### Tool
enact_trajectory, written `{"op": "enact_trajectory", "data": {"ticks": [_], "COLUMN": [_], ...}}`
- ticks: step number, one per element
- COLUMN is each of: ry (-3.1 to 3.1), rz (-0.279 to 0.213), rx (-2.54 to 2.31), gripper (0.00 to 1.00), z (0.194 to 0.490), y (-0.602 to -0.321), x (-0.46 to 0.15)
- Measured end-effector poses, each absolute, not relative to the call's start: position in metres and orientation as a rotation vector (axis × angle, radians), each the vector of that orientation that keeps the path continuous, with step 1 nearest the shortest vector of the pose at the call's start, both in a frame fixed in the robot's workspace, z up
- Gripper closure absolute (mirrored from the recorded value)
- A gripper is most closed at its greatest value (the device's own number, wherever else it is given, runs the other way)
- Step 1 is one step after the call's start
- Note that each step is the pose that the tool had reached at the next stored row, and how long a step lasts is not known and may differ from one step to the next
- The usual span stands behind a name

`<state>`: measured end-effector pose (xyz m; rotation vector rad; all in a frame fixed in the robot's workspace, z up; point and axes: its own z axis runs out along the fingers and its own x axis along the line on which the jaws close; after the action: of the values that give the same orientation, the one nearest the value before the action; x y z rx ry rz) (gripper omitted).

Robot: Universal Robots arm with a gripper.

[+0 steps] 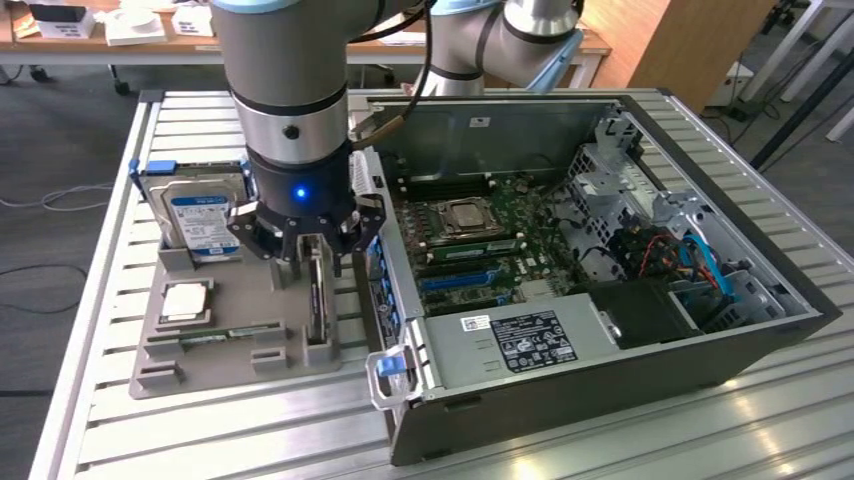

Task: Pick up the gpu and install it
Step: 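Pick up the gpu and move the gpu toward the slot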

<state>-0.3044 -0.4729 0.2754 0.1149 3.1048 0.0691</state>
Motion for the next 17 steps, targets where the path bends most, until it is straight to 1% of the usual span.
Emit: {"op": "enact_trajectory", "data": {"ticks": [12, 17], "ry": [3.105, 3.105], "rz": [0.070, 0.070], "rx": [0.115, 0.115], "gripper": [0.53, 0.53], "z": [0.257, 0.256], "y": [-0.473, -0.473], "x": [-0.304, -0.304]}}
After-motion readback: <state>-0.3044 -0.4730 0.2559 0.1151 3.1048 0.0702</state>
